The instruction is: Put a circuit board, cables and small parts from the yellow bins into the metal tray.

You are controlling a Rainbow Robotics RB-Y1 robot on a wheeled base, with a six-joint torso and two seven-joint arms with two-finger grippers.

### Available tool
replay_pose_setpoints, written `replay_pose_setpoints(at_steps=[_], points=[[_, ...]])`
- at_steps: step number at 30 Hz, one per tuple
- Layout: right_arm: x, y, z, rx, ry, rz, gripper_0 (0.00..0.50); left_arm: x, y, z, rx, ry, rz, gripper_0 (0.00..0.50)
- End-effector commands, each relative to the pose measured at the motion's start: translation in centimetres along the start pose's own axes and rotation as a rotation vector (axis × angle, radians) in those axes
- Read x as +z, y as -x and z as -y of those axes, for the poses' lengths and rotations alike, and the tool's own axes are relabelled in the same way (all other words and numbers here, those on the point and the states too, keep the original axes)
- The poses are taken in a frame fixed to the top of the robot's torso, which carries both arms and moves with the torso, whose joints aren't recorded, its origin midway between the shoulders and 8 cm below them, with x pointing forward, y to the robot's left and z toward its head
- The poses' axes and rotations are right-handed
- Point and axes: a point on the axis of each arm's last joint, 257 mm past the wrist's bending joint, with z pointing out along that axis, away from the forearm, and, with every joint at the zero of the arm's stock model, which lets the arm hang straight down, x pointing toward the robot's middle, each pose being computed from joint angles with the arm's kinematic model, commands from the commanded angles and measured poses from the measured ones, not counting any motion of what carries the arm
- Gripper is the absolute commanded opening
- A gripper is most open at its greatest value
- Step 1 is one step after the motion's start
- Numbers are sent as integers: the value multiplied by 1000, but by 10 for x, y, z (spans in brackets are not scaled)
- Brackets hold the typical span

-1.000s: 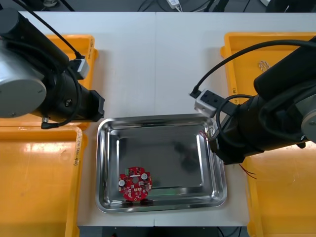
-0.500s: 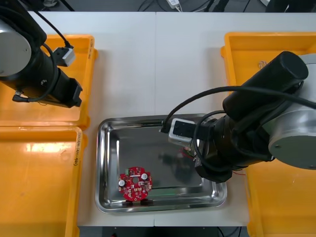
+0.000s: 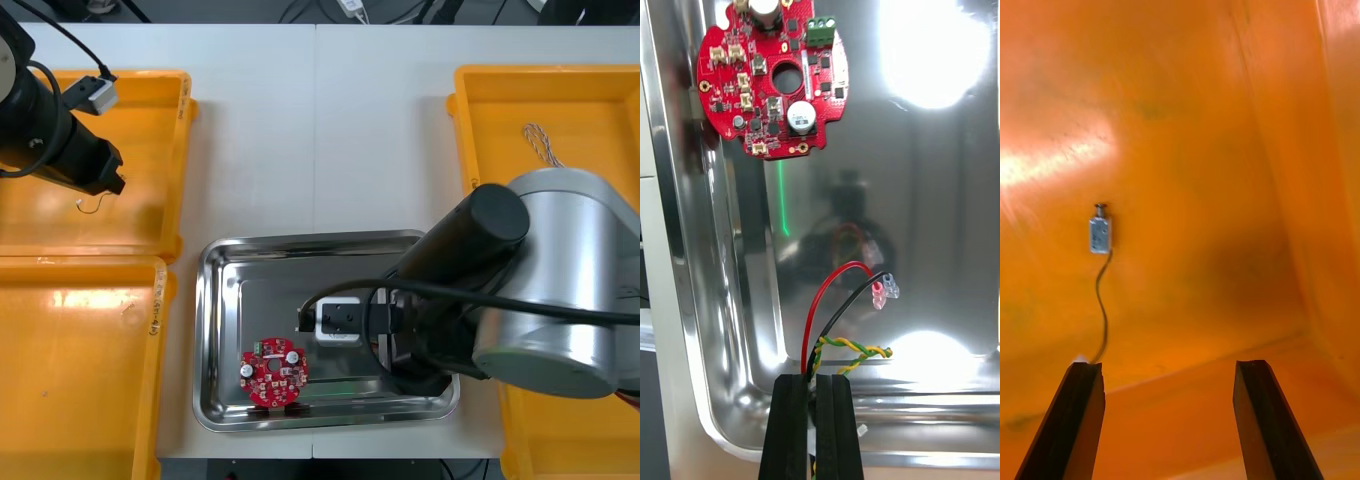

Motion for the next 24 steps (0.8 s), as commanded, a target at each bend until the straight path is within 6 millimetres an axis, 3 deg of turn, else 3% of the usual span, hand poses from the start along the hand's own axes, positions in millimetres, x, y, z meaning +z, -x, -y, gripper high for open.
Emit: replay_pose_setpoints(at_steps=[1, 8, 14, 24], points=[[11, 21, -9, -47, 12, 28, 0, -33, 29, -38, 6, 53, 89, 500], [37, 27, -14, -3, 67, 40, 0, -27, 24, -71, 73, 74, 75, 500], [53, 31, -13, -24, 11, 31, 0, -20, 27, -96, 123, 89, 95, 500], [70, 11, -28, -25, 24, 3, 0, -6, 32, -125, 205, 114, 146, 500]])
